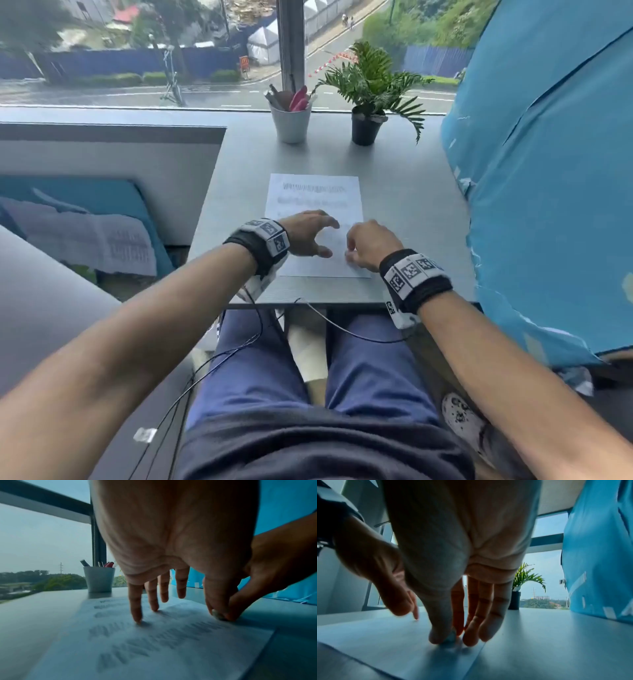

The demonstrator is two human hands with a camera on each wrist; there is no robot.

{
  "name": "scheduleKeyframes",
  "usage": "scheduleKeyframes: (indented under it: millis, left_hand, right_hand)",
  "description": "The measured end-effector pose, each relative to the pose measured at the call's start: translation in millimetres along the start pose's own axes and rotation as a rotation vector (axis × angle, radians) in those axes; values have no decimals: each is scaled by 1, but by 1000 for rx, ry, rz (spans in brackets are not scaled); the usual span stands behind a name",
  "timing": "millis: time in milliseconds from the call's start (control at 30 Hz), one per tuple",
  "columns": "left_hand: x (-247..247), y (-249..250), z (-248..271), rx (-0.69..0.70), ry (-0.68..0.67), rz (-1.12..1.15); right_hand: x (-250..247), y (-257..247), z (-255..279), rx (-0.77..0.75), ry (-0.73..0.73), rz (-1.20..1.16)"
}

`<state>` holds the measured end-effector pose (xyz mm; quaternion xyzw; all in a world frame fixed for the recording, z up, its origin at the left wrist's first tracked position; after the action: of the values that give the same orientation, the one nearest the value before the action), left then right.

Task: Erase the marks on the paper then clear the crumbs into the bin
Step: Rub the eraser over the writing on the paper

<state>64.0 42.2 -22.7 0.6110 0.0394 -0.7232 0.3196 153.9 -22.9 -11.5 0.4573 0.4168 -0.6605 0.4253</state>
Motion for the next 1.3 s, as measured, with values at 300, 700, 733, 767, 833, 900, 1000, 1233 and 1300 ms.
scheduleKeyframes:
  millis: [300, 700, 733, 767, 833, 900, 1000, 1233, 1300]
  left_hand:
    - [9, -1, 3, -134, -128, -365]
    - [12, -22, 9, -117, -133, -241]
    - [15, -25, 10, -110, -176, -247]
    - [19, -27, 12, -120, -211, -251]
    - [26, -30, 14, -154, -261, -210]
    - [33, -31, 15, -176, -302, -150]
    - [36, -33, 16, -189, -314, -111]
    - [36, -32, 17, -207, -308, -69]
    - [35, -31, 18, -212, -312, -71]
  right_hand:
    - [-7, 4, -19, -39, 65, -157]
    - [-2, 16, -41, 14, 54, -301]
    - [-4, 15, -42, 11, 56, -300]
    - [-4, 14, -44, 9, 51, -302]
    - [-5, 12, -46, 7, 54, -307]
    - [-5, 7, -43, 9, 74, -330]
    - [7, -19, -28, -103, -7, -305]
    - [-12, 1, -42, 0, 37, -369]
    - [-4, -9, -33, -27, 24, -345]
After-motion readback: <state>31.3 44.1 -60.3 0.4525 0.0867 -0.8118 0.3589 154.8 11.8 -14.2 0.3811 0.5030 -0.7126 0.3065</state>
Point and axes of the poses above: each hand's wrist, its own z-axis away from the middle knuckle, its own x-axis out of the palm, y = z × x, the point moved 8 cm from there along -z, towards the middle knuckle, and after that the axes turned 6 degrees about x, right-handed, at the moved point
